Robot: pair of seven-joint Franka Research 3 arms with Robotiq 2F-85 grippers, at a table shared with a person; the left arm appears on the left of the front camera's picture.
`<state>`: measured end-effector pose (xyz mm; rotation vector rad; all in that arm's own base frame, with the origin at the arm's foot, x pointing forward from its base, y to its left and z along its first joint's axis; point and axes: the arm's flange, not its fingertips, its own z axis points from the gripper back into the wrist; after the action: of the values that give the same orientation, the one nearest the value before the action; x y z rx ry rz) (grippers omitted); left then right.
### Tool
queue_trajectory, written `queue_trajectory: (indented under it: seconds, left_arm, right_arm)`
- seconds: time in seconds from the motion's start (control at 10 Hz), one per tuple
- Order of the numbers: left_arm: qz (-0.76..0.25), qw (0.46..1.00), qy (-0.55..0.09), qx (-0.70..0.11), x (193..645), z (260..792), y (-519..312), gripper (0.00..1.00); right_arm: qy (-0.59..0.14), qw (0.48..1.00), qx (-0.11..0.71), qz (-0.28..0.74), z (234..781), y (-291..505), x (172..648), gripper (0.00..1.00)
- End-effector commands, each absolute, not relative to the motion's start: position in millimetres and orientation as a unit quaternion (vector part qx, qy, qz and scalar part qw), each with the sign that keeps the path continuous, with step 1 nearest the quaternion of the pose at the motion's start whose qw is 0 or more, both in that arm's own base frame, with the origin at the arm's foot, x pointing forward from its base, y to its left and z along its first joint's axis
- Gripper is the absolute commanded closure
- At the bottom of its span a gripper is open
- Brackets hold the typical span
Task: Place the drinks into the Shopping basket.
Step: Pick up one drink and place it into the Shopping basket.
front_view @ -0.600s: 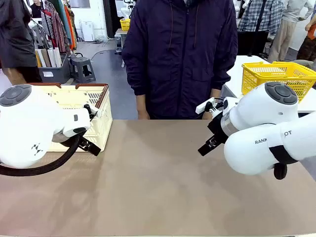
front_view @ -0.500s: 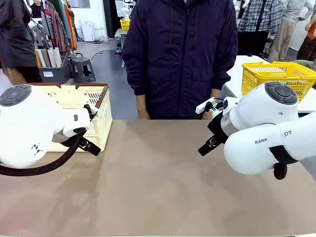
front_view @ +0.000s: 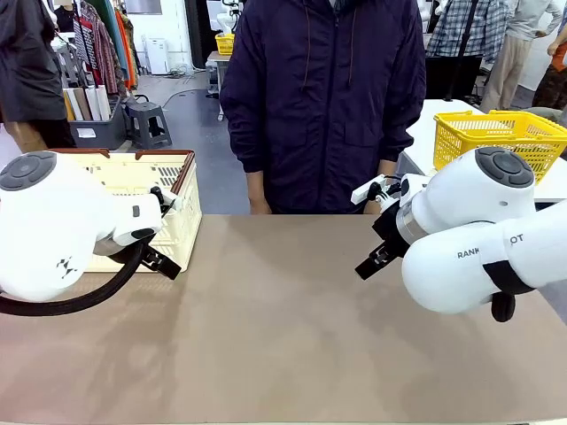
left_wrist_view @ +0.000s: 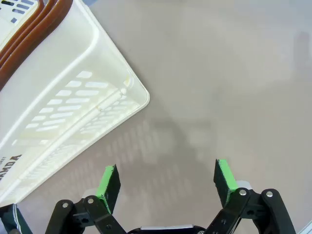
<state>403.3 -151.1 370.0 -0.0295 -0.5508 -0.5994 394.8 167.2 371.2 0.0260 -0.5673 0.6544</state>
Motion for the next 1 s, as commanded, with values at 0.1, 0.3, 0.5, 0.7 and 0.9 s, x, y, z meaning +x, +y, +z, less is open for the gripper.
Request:
queue_trajectory:
  seconds: [0.1,0.3,0.5,0.7,0.9]
  left_arm:
    - [-0.291,0.918,-0.268,-0.014,403,370,-151,0.0]
    - [-0.291,0.918,-0.268,-0.014,403,370,-151,0.0]
    - [-0.291,0.918,-0.268,-0.014,403,370,-151,0.0]
    - [-0.291,0.918,-0.268,-0.014,403,370,-151,0.0]
    - [-0.279,0.948,-0.138,-0.072,391,389,-150,0.0]
  right_arm:
    - [-0.275,0.908,0.013,0.317,371,167,395,0.0]
    - [-0.275,0.908,0.013,0.317,371,167,395,0.0]
    - [-0.275,0.908,0.013,0.317,371,167,395,0.0]
    - [-0.275,0.908,0.013,0.317,371,167,395,0.0]
    - [-0.158,0.93,0.075,0.322,376,162,380,0.0]
